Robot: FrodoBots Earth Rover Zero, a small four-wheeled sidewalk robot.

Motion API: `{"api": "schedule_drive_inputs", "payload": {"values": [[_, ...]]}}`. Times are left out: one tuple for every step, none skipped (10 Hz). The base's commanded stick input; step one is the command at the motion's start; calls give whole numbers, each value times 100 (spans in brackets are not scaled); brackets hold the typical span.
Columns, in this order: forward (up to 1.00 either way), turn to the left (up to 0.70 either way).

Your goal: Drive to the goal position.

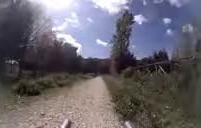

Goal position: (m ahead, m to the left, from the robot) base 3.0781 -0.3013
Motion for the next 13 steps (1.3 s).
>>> {"api": "schedule_drive_inputs", "payload": {"values": [[70,0],[70,0],[70,0],[70,0],[70,-16],[70,-30],[70,-9],[70,0],[70,-20],[70,-32],[70,-28],[69,-1],[69,0]]}}
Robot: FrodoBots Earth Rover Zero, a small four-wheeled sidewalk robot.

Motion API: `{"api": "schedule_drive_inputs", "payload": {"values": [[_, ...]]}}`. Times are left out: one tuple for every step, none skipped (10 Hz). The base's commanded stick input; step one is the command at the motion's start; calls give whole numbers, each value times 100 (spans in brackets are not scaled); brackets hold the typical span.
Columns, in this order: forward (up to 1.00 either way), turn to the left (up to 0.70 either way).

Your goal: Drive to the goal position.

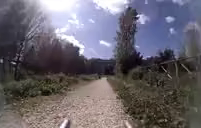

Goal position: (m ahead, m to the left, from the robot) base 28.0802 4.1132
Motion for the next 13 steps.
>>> {"api": "schedule_drive_inputs", "payload": {"values": [[69,-6],[69,-33],[69,-25],[69,-2],[69,0],[70,0],[70,-13],[70,-29],[70,-10],[70,0],[70,0],[70,0],[70,0]]}}
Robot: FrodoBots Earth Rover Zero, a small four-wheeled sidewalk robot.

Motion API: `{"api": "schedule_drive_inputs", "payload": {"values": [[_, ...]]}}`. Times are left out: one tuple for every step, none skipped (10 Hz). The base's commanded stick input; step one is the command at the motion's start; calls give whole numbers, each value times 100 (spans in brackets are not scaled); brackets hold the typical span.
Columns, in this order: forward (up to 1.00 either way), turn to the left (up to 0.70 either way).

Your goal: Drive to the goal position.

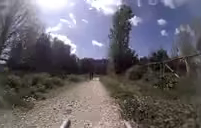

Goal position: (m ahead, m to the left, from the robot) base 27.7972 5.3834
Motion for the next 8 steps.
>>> {"api": "schedule_drive_inputs", "payload": {"values": [[70,0],[70,0],[70,0],[70,0],[70,0],[70,0],[70,-13],[70,-23]]}}
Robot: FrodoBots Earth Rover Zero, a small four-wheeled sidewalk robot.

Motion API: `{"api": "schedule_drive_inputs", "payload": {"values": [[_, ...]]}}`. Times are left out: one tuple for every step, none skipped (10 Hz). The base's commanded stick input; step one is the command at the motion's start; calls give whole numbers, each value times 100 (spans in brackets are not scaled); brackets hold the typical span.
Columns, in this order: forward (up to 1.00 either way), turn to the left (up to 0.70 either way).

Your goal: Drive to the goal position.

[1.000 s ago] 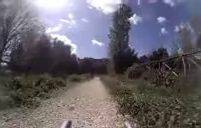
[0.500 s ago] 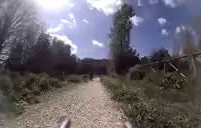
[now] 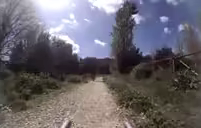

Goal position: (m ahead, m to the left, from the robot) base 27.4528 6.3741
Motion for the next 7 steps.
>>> {"api": "schedule_drive_inputs", "payload": {"values": [[70,0],[70,-7],[70,-15],[70,-24],[70,-33],[70,-35],[62,-28]]}}
